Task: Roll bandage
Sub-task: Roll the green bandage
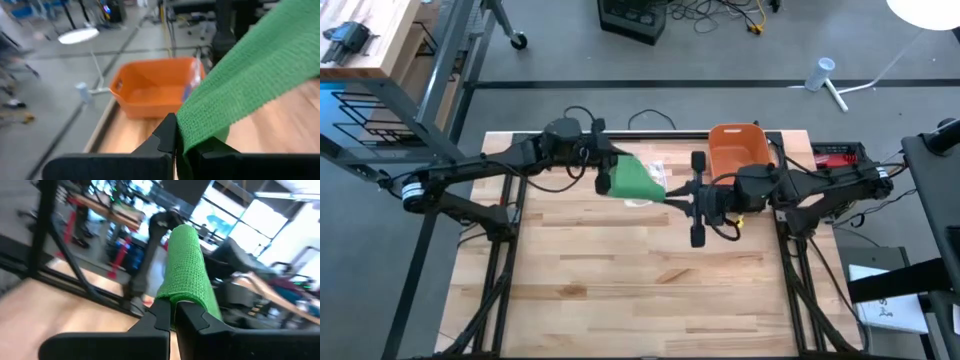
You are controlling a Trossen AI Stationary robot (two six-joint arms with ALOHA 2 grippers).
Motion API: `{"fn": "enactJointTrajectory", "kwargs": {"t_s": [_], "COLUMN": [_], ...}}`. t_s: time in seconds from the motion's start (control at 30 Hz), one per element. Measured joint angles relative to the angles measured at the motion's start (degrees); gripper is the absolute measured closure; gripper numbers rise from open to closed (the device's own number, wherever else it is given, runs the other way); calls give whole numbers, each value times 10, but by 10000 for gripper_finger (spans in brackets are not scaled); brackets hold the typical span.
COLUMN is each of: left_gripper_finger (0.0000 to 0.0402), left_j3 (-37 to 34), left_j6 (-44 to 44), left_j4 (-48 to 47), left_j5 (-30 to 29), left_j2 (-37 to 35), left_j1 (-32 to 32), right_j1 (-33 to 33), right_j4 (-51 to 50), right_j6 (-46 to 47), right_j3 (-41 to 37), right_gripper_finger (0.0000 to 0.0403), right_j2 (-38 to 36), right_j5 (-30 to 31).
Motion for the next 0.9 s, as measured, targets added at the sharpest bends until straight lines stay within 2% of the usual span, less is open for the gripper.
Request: {"fn": "enactJointTrajectory", "kwargs": {"t_s": [0.23, 0.4, 0.6, 0.9], "left_gripper_finger": [401, 401, 401, 401], "left_j3": [-1, -21, -42, -42], "left_j6": [-66, -94, -148, -183], "left_j4": [-48, -36, -14, -32], "left_j5": [24, 51, 53, 62], "left_j2": [-9, -9, -13, -36], "left_j1": [-14, -46, -81, -103], "right_j1": [0, -1, -3, -3], "right_j4": [-13, -8, -8, -48], "right_j6": [-50, -77, -124, -129], "right_j3": [0, 0, 0, 0], "right_gripper_finger": [403, 403, 403, 403], "right_j2": [-5, -4, -2, -2], "right_j5": [83, 126, 219, 254]}}
